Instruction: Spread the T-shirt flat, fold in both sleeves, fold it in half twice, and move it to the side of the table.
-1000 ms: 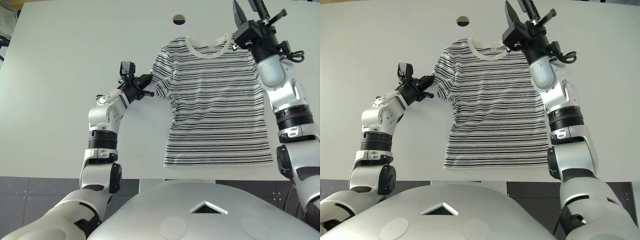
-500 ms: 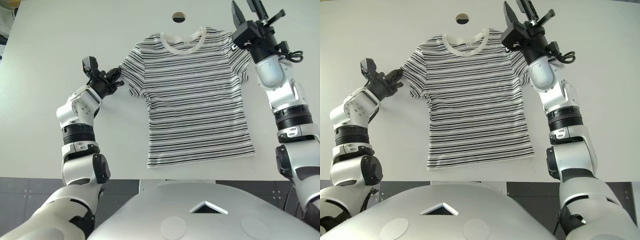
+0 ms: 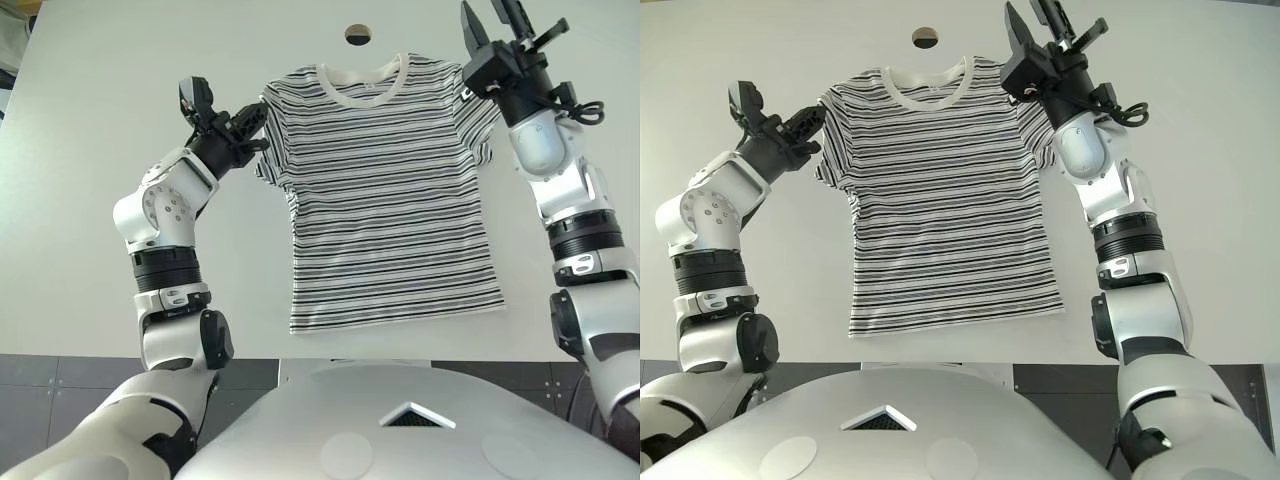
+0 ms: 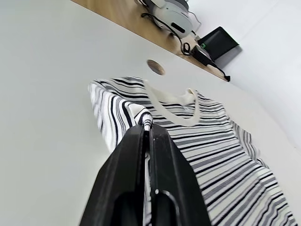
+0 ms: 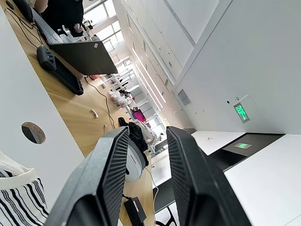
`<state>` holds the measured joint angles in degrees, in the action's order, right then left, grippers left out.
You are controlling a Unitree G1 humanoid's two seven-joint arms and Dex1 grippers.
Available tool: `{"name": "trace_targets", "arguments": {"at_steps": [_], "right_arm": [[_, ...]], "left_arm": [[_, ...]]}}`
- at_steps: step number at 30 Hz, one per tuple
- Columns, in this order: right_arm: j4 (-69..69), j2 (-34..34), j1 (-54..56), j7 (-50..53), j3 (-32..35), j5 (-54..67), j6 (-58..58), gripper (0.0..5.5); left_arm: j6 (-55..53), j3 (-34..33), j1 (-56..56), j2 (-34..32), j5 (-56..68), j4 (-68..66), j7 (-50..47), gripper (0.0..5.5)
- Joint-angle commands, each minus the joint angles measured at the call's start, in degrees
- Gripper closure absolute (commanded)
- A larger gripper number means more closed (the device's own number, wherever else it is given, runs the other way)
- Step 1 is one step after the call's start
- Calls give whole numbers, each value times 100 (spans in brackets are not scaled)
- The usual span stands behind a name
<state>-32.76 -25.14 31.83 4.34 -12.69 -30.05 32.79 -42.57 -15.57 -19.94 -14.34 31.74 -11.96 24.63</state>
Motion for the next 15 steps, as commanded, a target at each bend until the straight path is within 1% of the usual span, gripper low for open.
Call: {"name": "trace_targets", "arguments": {"at_steps": [1,6,10,15], "right_arm": [[45,-5,-33,-46,-15,30,-26,403],[-34,-32,-21,-29,1,34,-9,403],[-53,-57,-33,-15,24,44,-12,403],[-81,-53,-15,-6,32,48,-17,403]], "left_arm": [[-174,146,-29,236,74,165,-116,538],[-241,235,-166,625,151,91,-263,538],[-160,294,-326,893,96,-223,-364,538],[26,236,-521,1054,17,-751,-459,538]]}}
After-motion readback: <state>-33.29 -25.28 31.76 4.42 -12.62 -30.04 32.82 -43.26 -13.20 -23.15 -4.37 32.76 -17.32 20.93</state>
